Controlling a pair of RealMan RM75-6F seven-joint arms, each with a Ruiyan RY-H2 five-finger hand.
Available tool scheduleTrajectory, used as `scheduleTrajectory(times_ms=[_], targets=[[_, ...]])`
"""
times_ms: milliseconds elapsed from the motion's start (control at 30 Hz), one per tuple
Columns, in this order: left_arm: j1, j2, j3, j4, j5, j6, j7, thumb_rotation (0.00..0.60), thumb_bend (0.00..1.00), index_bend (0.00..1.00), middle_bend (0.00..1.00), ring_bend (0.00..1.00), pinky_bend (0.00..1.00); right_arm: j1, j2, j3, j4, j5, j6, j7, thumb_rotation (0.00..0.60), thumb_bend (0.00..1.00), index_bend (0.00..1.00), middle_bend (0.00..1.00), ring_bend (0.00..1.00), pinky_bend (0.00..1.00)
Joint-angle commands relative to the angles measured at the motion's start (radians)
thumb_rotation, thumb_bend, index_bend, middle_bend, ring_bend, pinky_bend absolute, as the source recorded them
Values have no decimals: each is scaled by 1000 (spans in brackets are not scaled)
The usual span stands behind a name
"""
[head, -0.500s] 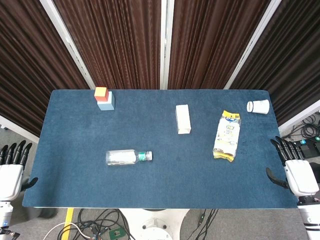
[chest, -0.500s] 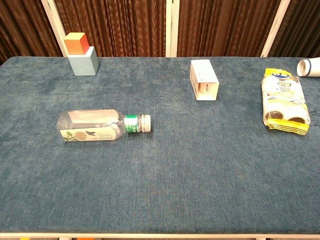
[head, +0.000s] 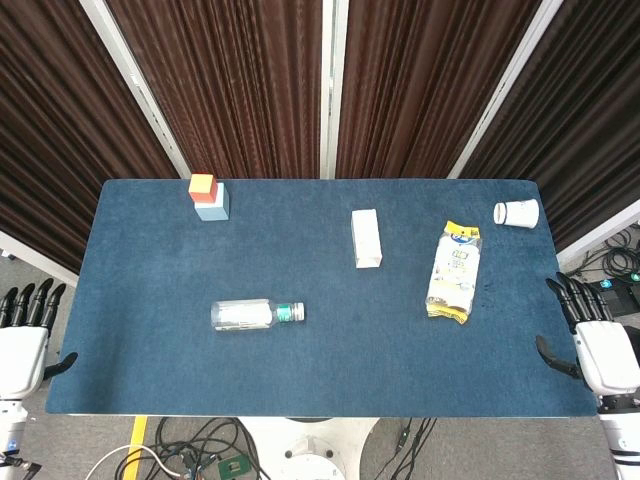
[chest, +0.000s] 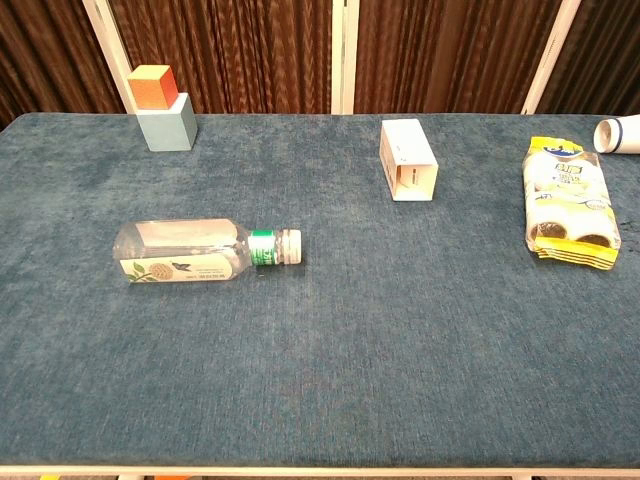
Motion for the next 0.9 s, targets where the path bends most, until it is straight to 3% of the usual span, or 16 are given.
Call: scheduleTrajectory(times_ms=[33,267,400,533,767,900], targets=[[-30,5,-11,0,21,-27,-15,600,20,58,25,0,0,-1,2,9,2,6,8,-1,600,298,0,0,0,0],[-201,18,-56,-10,53,-240,-116,600,20,85,52,0,13,25,33,46,-33,35,-7,-58,600,289,0,0,0,0],[-316,-34,-85,16,31,-390,-180,600,26,102,87,18,53,46,35,48,-54,27,-34,-83,600,289,0,0,0,0],[-417,-89,-95,30,-17,-540,-132,600,27,107,96,25,80,58,37,45,-65,26,-54,-96,600,289,0,0,0,0],[-533,-230,-116,79,-222,-704,-15,600,27,110,97,25,114,62,37,40,-64,28,-66,-89,600,288,0,0,0,0],[-568,-305,-128,124,-344,-726,20,600,28,148,140,66,126,63,37,35,-58,31,-75,-81,600,289,0,0,0,0]])
